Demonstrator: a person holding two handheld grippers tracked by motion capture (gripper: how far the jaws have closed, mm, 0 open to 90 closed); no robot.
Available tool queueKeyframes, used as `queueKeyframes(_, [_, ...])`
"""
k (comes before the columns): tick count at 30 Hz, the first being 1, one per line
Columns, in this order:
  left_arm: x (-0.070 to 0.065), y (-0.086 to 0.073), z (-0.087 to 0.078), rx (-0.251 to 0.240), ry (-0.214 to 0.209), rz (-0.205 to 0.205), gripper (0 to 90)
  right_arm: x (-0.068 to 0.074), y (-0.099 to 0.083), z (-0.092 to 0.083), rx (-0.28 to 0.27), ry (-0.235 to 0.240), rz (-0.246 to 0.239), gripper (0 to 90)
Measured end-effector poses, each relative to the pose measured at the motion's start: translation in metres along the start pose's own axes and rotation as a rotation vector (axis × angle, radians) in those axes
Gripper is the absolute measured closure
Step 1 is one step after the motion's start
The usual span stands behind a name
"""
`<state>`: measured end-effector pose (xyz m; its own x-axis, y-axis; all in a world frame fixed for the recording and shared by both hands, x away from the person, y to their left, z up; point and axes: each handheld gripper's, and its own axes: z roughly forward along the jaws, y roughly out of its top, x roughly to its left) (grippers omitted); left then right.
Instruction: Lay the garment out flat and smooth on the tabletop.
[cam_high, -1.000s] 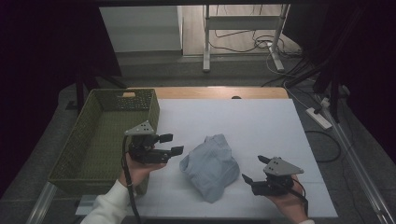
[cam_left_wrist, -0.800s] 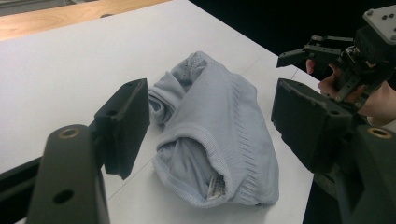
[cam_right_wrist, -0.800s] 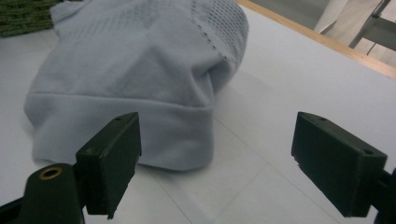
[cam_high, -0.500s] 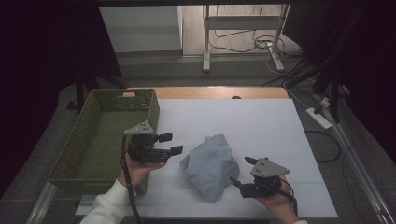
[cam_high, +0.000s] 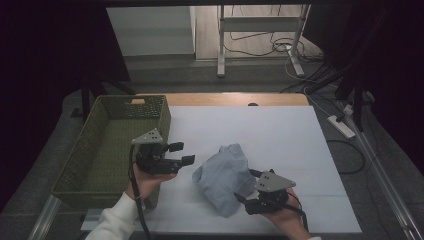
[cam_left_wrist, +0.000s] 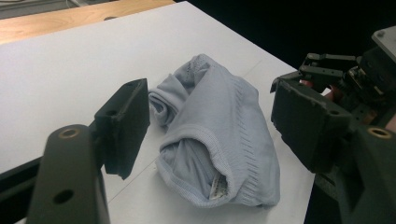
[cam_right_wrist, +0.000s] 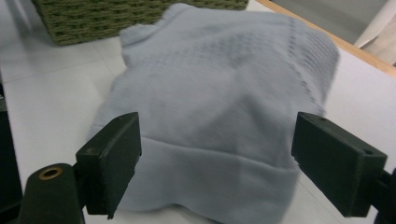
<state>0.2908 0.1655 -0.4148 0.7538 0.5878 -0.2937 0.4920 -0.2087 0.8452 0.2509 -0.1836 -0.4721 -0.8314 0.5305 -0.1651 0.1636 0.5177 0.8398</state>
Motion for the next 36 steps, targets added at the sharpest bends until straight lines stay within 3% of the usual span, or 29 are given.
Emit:
queueKeyframes(9, [0.002,-0.001,0.000,-0.004,-0.002,-0.005,28.8,0.019,0.011,0.011,-0.003,0.054,-0.032,16.4])
queueKeyframes(22, [0.002,-0.001,-0.001,-0.008,0.001,-0.008,28.8,0.038,0.020,0.032,0.017,0.095,-0.076,16.4])
queueKeyframes(30, [0.003,-0.001,0.000,-0.005,0.001,-0.009,28.8,0.047,0.024,0.047,0.040,0.106,-0.112,16.4])
queueKeyframes(36, [0.003,-0.001,0.000,-0.004,0.001,-0.007,28.8,0.051,0.028,0.058,0.058,0.085,-0.126,16.4])
